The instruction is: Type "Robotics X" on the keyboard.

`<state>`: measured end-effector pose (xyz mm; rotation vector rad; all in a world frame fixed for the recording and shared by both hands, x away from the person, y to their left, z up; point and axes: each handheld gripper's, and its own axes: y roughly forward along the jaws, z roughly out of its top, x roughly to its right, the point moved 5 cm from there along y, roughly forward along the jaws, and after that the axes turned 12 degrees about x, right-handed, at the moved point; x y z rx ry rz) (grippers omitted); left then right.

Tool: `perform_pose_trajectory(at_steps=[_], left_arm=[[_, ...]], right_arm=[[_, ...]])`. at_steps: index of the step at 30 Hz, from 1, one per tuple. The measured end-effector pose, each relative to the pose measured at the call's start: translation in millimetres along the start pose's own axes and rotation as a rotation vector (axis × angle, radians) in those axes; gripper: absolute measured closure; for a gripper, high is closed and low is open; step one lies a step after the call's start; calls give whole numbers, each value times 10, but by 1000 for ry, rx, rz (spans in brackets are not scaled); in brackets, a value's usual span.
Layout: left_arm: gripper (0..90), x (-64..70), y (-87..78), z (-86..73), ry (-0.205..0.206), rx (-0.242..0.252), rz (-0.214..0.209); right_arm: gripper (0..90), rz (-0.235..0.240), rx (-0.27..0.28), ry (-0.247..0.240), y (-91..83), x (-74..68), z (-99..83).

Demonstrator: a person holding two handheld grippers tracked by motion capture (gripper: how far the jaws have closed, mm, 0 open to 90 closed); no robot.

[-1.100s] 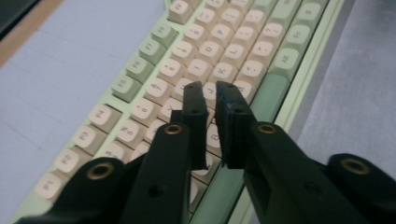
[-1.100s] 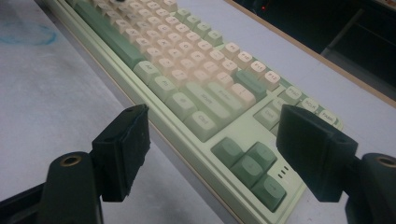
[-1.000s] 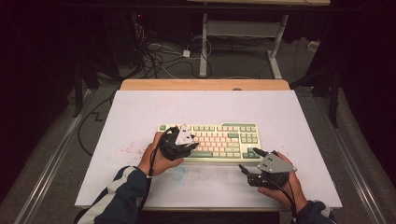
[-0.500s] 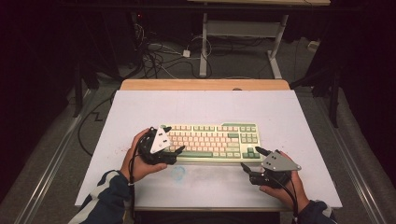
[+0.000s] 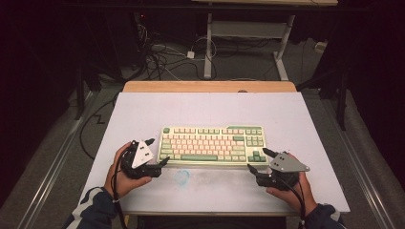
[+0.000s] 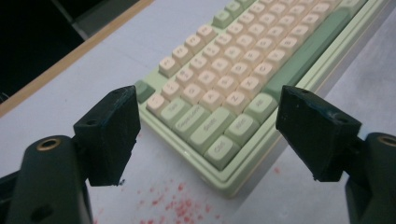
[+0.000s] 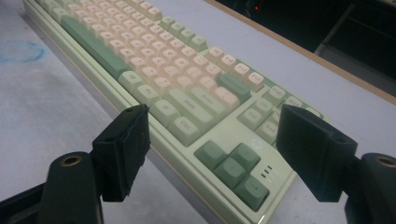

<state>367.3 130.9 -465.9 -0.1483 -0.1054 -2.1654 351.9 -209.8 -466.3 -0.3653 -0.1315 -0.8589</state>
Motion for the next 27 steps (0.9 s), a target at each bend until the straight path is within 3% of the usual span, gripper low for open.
perform_pose_trajectory(at_steps=[13, 27], left_arm=[[199, -115, -150, -110, -12, -28, 32], [198, -122, -236, -214, -27, -63, 56]], right_arm=[[265, -20, 7, 1, 11, 72, 43], [348, 33, -5, 25, 197, 82, 186]])
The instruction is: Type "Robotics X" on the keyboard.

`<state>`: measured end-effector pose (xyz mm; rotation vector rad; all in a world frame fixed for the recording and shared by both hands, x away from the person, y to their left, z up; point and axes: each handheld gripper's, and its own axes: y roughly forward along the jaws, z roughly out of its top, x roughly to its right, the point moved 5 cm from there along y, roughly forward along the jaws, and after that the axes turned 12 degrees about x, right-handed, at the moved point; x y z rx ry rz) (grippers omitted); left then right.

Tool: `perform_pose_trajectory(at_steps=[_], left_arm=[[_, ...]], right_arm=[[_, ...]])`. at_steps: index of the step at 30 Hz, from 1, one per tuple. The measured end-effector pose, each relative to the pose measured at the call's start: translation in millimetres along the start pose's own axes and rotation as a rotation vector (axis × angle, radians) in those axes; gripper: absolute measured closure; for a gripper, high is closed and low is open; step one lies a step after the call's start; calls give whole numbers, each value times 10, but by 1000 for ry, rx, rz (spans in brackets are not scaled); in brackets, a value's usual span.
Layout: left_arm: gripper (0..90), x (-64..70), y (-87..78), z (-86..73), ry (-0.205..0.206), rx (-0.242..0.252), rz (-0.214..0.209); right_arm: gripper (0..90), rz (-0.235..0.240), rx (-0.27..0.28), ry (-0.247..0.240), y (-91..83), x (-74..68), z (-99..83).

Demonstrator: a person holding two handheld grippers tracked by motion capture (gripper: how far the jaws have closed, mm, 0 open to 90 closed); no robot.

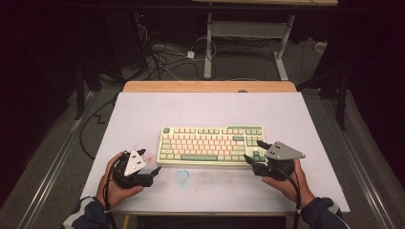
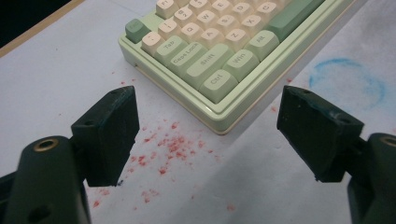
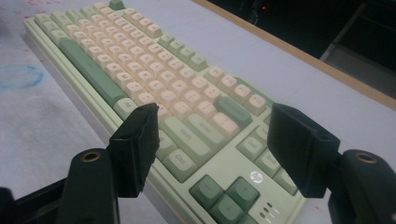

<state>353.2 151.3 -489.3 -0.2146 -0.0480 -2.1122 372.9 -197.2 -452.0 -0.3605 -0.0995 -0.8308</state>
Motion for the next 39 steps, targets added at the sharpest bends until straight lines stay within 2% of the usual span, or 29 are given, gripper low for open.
perform_pose_trajectory(at_steps=[5, 8, 15, 19, 23, 33, 39], left_arm=[[199, 9, 27, -8, 3, -10, -6], [199, 31, 29, -10, 4, -7, -12], [199, 28, 38, -14, -2, -8, -17], [199, 34, 28, -14, -1, -13, -23], [199, 39, 33, -25, -6, -21, -23], [199, 53, 41, -32, -2, -25, -29], [199, 53, 43, -57, -1, -39, -33]], right_arm=[[354, 37, 1, -16, 91, -29, 63], [412, 60, 4, -1, 168, -23, 136], [751, 107, -44, -12, 446, -67, 255], [859, 138, -76, -8, 634, -116, 280], [898, 157, -106, -10, 806, -161, 280], [900, 185, -188, -37, 1162, -300, 192], [900, 167, -212, -52, 1276, -304, 153]])
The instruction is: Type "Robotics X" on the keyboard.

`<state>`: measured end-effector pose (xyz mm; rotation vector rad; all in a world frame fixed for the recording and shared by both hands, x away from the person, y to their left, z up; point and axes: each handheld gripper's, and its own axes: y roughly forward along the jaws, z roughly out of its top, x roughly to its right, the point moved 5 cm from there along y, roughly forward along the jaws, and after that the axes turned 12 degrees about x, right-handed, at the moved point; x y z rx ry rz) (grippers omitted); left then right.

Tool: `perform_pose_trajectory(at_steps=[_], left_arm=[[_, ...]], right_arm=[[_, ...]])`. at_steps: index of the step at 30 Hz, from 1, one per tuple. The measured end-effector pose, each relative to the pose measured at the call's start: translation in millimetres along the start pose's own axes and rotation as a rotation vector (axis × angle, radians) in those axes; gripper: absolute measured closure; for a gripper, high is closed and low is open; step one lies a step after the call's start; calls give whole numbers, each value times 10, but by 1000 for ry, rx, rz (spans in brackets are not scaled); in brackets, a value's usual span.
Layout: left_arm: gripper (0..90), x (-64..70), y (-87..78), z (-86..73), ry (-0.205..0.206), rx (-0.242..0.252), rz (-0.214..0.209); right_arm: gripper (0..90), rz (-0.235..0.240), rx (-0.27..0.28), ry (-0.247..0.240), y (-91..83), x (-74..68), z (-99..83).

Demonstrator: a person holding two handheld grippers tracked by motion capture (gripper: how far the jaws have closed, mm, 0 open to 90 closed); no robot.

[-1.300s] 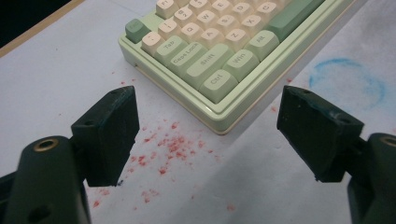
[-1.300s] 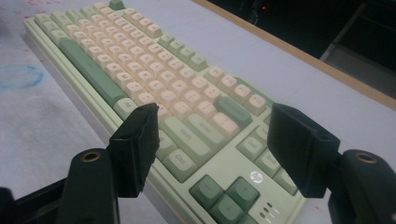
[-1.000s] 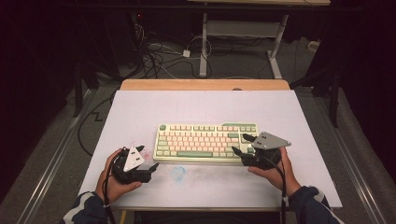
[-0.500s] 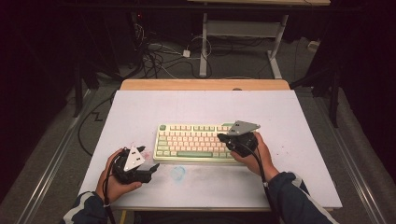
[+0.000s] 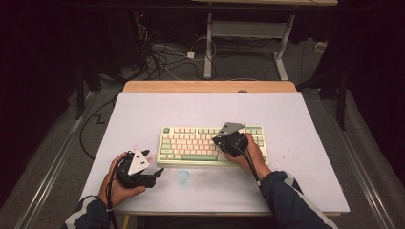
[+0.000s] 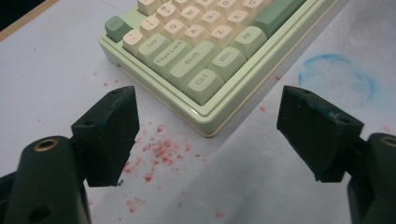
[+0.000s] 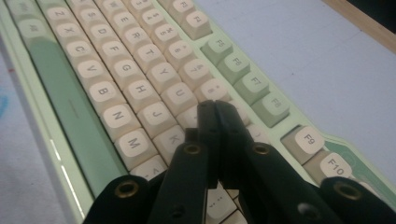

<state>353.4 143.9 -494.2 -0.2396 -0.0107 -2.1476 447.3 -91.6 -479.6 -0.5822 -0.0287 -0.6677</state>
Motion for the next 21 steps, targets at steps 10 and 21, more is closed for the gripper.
perform_pose_trajectory(at_steps=[10, 21], left_arm=[[199, 15, 13, -29, 0, -16, -5], [201, 11, 15, -35, 9, -24, 0]], right_arm=[[900, 1, -44, 2, 22, 12, -43], [900, -1, 35, 22, -107, 37, 35]])
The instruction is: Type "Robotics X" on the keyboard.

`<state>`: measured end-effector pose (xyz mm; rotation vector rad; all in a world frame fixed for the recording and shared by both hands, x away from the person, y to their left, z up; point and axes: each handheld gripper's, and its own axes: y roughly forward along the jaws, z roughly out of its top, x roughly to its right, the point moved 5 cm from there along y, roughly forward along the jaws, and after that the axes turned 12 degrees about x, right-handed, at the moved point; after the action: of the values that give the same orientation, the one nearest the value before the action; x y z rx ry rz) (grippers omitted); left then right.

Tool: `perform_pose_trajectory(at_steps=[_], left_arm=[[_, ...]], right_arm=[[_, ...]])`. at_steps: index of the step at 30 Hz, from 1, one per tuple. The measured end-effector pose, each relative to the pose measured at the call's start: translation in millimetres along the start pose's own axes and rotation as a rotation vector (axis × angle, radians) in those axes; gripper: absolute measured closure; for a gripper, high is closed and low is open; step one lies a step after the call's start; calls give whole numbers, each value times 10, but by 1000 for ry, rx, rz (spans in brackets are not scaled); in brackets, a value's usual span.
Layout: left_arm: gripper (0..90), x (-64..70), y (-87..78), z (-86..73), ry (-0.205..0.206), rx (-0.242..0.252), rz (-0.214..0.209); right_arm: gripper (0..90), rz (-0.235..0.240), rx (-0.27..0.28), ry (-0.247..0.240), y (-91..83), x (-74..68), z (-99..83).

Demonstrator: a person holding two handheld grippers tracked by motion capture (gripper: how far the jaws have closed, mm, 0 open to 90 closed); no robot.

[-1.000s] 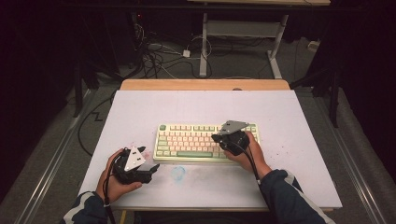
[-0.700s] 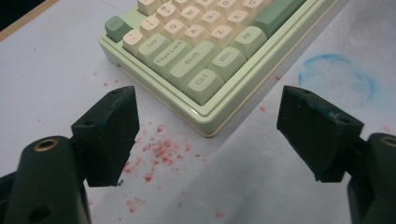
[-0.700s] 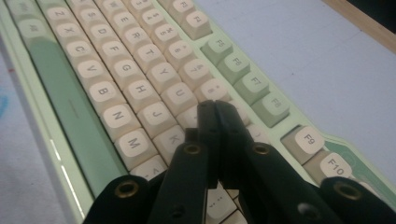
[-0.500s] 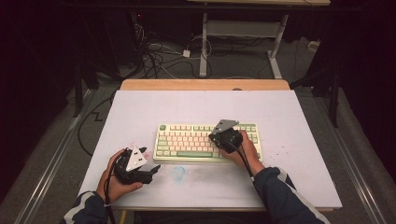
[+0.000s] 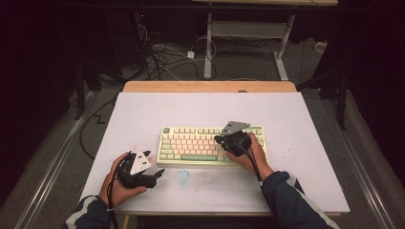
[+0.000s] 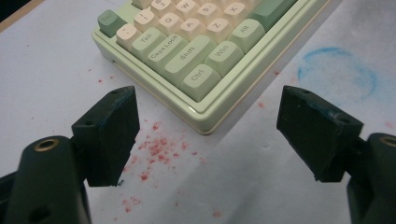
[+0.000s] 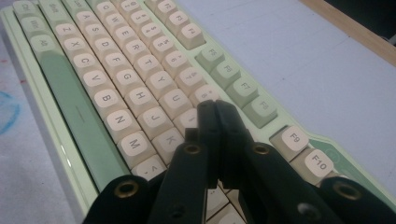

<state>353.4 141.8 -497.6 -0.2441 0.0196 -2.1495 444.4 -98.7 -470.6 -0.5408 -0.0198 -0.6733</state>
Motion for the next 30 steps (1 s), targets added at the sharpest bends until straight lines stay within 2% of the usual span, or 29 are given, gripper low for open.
perform_pose_trajectory(at_steps=[7, 11, 16, 19, 23, 26, 30], left_arm=[[202, -7, -12, -7, 5, -6, 2], [201, -7, -10, -19, 11, -12, 3], [203, -3, -9, -29, 16, -19, 3], [204, -3, -9, -31, 15, -21, 3], [205, -6, -11, -37, 19, -25, 3], [205, -8, -9, -43, 22, -29, 5], [205, -9, -9, -44, 24, -29, 7]], right_arm=[[839, -6, 58, 11, -131, 18, 60], [764, 5, 97, 1, -220, -5, 86], [617, -11, 148, -9, -337, -9, 109], [569, -14, 170, -13, -402, -11, 111], [467, -37, 195, -36, -483, -22, 103], [427, -62, 207, -52, -550, -30, 93], [363, -84, 236, -50, -658, -25, 75]])
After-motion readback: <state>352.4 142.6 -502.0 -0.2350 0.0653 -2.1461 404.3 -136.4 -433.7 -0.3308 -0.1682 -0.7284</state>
